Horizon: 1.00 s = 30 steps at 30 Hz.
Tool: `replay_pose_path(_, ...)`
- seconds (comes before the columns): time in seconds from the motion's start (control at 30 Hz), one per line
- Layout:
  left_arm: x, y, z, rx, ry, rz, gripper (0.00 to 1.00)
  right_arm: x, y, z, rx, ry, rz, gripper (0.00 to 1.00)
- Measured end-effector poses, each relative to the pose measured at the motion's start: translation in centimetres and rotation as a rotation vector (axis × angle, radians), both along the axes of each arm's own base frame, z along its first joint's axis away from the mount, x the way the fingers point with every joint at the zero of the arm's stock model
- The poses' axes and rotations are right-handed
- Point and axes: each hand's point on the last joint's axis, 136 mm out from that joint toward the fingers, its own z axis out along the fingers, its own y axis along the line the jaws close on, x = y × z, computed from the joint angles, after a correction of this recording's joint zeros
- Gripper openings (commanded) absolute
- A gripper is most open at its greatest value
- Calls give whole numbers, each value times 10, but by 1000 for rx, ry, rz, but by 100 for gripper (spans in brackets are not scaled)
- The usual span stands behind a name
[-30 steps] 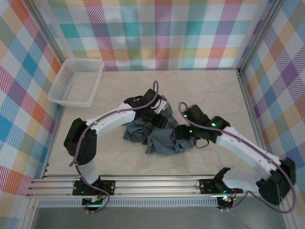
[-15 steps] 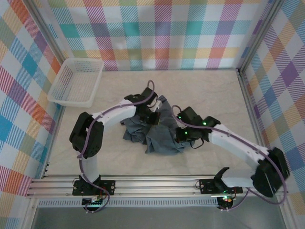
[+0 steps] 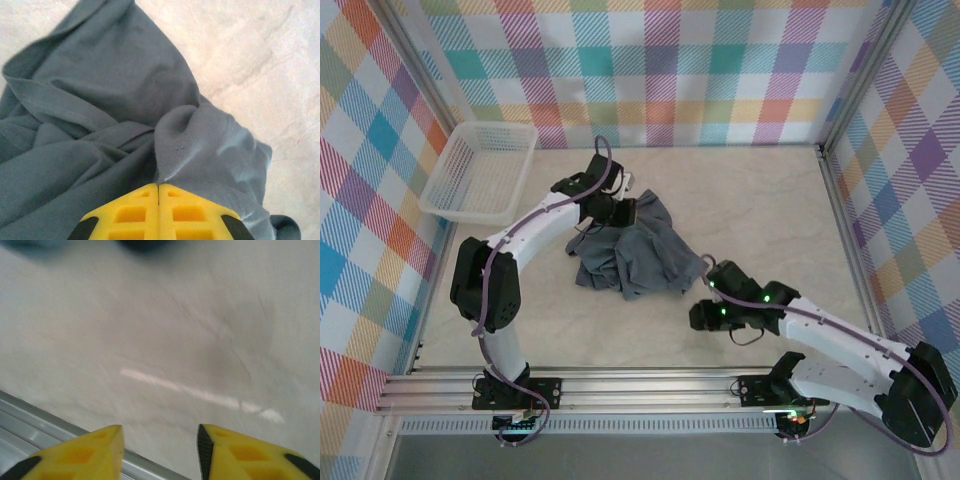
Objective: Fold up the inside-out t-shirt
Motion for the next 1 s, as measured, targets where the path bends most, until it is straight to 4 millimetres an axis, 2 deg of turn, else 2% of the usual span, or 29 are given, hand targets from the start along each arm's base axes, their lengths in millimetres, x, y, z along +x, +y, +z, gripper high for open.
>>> replay_pose_path(0.1,-11,-7,-7,11,15,-30,0,42,29,40,13,-120,36,68)
replay_pose_path(0.17,-15,-10,-9,12,19,-42,0,69,47,50,14,-147,59,70)
replay_pose_path(0.2,-16,-12,-9,12,17,-48,0,82,55,49,8,-147,72,70)
replay_pose_path(0.27,-17,-14,-7,10,9,-58,0,102,65,32,-13,-119,111,67)
replay_pose_path(0.33,-17,-16,-5,11,-1,-67,0,108,70,3,-36,-55,160,51)
replay_pose_path(0.43,-16,-13,-2,18,-15,-61,0,99,68,-38,-73,53,215,28)
replay_pose_path(0.53,-11,-7,2,21,-28,-41,0,82,55,-57,-103,108,221,19)
replay_pose_path(0.6,-4,2,6,16,-35,-9,0,70,45,-61,-107,124,201,18)
replay_pose_path(0.8,30,54,21,-4,-60,145,0,21,24,-75,-75,179,158,23)
replay_pose_path(0.9,40,66,30,-16,-80,176,0,5,19,-82,-89,220,157,27)
replay_pose_path(1.0,40,60,33,-45,-82,156,0,10,19,-65,-73,169,146,30)
